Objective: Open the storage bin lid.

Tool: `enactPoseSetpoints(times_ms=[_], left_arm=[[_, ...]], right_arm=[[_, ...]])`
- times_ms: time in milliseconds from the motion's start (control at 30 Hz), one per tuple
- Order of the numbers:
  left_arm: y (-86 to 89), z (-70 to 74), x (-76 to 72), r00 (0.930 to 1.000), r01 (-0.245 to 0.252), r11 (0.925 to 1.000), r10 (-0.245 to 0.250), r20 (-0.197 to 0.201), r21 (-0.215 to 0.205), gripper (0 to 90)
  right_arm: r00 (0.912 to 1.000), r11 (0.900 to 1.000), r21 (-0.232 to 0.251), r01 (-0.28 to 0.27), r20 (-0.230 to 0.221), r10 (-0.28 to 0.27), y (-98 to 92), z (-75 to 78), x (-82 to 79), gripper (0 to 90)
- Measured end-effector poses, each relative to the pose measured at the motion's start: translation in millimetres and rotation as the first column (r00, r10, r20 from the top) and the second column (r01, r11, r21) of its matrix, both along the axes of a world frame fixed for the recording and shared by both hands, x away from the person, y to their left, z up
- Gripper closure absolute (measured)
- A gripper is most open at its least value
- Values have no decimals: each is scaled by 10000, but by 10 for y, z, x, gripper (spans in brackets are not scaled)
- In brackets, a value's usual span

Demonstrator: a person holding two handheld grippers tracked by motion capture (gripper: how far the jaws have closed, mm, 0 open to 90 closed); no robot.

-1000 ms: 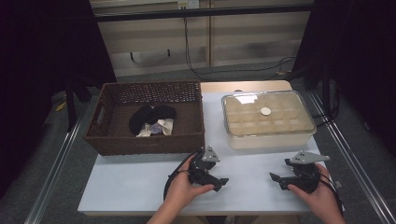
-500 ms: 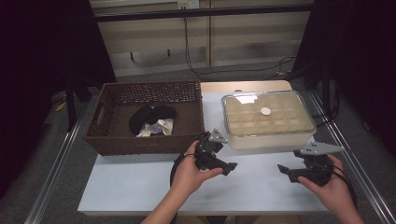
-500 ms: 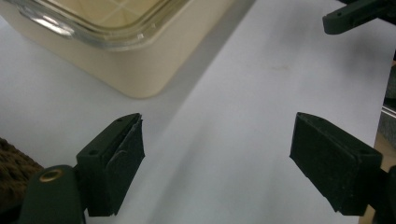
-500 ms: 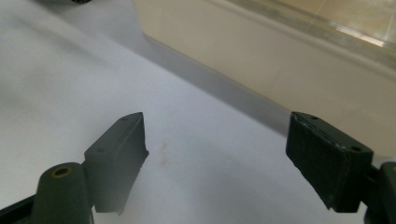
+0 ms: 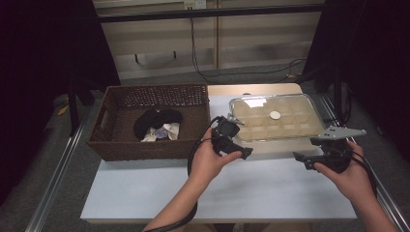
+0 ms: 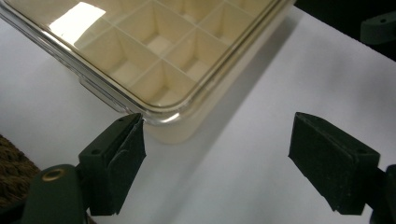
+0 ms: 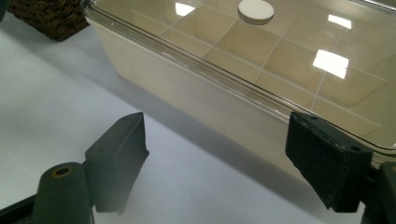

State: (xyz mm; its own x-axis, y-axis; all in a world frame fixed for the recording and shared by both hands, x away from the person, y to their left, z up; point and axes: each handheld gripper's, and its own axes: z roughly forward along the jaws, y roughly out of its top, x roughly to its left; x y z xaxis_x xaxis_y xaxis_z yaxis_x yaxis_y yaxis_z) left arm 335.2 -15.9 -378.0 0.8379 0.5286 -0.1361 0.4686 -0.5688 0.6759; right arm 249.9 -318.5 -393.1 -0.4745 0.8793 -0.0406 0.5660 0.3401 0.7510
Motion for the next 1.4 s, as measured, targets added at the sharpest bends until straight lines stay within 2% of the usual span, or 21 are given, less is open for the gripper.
enactPoseSetpoints(times_ms=[33,200,233,267,500,633,767,800,933,1100,1167,1200,1333,1400], left_arm=[[-28,29,51,9998,-177,9998,177,22,-25,183],[-87,56,150,9992,-356,9992,353,161,186,183],[-106,48,201,9990,-449,9989,450,-72,109,183],[-114,46,221,9982,-583,9982,584,-122,130,183],[-162,27,326,9959,-875,9959,880,-219,227,192],[-198,-62,415,9932,-993,9945,1010,-570,319,192],[-192,-108,470,9911,-1198,9921,1217,-547,370,192],[-192,-131,509,9889,-1292,9912,1309,-708,286,192],[-226,-156,560,9863,-1341,9906,1359,-933,252,192],[-238,-222,625,9826,-1632,9853,1669,-815,497,185],[-238,-238,638,9817,-1647,9852,1685,-888,484,181],[-234,-256,661,9795,-1717,9847,1739,-1015,299,181],[-235,-266,680,9773,-1831,9828,1846,-1044,236,175],[-234,-278,692,9733,-1960,9804,1967,-1183,171,169]], right_arm=[[9999,9999,-32,125,-16,-125,-9,10,19,203],[9989,9989,-41,465,79,-465,-68,32,116,205],[9983,9984,-71,559,193,-557,-113,37,166,206],[9975,9976,-79,681,216,-679,-141,41,190,206],[9923,9929,-56,1189,364,-1186,-281,83,319,205],[9906,9907,-314,1323,377,-1311,-360,62,457,205],[9873,9873,-396,1539,458,-1521,-404,39,530,201],[9826,9828,-369,1811,484,-1792,-436,27,575,197],[9778,9776,-358,2076,354,-2064,-496,-22,676,196],[9722,9721,-206,2336,217,-2331,-550,-89,766,190],[9725,9723,-219,2326,200,-2321,-568,-102,781,190],[9729,9727,-177,2312,57,-2311,-583,-132,808,189],[9714,9714,-14,2374,-99,-2374,-584,-168,832,179],[9719,9719,128,2351,-167,-2349,-594,-178,870,166]])
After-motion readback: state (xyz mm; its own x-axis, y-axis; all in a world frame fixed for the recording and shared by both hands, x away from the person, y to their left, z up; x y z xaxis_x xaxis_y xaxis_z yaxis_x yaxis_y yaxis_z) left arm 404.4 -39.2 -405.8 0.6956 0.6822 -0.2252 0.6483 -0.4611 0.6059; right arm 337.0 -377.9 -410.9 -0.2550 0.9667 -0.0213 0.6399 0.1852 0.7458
